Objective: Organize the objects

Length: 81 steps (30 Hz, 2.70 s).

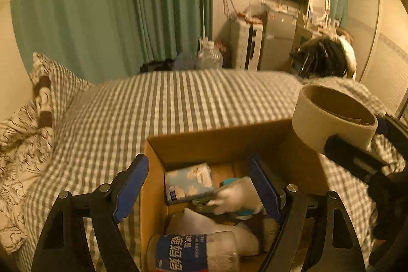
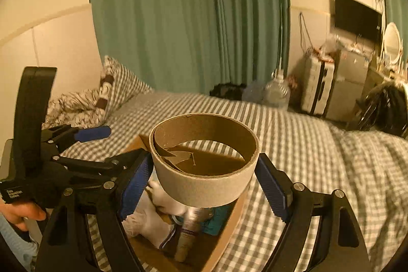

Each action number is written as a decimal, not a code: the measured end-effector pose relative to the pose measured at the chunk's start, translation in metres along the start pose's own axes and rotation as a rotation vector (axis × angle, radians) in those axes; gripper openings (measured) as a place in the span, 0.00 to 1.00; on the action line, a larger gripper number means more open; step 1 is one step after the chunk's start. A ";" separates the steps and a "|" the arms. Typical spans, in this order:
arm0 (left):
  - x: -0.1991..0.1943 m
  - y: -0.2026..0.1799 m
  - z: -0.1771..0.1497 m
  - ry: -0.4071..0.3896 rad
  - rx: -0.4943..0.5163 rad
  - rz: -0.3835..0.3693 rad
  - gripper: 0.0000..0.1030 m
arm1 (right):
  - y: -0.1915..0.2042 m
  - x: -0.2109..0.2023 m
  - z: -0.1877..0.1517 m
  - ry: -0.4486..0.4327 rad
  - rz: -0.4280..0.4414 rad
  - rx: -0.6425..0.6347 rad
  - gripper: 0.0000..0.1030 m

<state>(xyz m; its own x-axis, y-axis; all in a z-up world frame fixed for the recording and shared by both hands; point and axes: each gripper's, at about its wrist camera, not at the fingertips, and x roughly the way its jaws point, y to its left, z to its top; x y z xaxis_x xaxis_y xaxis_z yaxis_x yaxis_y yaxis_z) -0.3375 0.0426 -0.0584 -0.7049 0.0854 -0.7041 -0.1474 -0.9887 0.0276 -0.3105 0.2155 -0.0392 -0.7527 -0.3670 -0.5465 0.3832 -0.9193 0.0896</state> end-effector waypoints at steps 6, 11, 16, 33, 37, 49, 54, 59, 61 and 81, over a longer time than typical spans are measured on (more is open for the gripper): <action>-0.023 -0.001 0.004 -0.001 0.005 0.052 0.86 | -0.007 -0.021 0.007 -0.070 -0.040 0.020 0.97; -0.106 -0.004 0.022 -0.138 0.006 0.077 0.99 | 0.006 -0.089 0.036 -0.140 -0.111 0.001 1.00; -0.213 -0.008 0.042 -0.295 -0.019 0.041 1.00 | 0.039 -0.183 0.062 -0.242 -0.180 -0.021 1.00; -0.334 -0.010 -0.053 -0.616 -0.121 0.053 1.00 | 0.075 -0.318 -0.004 -0.338 -0.313 0.005 1.00; -0.297 -0.019 -0.101 -0.651 -0.194 0.134 1.00 | 0.072 -0.294 -0.051 -0.369 -0.360 0.005 1.00; -0.199 -0.038 -0.137 -0.435 -0.128 0.142 1.00 | 0.050 -0.215 -0.104 -0.262 -0.339 -0.038 1.00; -0.198 -0.041 -0.143 -0.408 -0.129 0.134 1.00 | 0.055 -0.204 -0.107 -0.238 -0.335 -0.043 1.00; -0.202 -0.042 -0.144 -0.402 -0.139 0.113 1.00 | 0.055 -0.207 -0.105 -0.239 -0.320 -0.015 1.00; -0.203 -0.044 -0.145 -0.403 -0.129 0.118 1.00 | 0.054 -0.208 -0.106 -0.243 -0.322 -0.007 1.00; -0.208 -0.054 -0.145 -0.403 -0.106 0.112 1.00 | 0.052 -0.217 -0.103 -0.252 -0.326 0.015 1.00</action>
<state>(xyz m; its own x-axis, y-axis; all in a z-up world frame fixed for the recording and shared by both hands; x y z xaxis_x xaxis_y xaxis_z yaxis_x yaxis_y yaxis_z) -0.0823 0.0602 -0.0168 -0.9304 -0.0029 -0.3667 0.0030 -1.0000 0.0004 -0.0725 0.2616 -0.0016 -0.9416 -0.0779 -0.3277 0.0967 -0.9945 -0.0413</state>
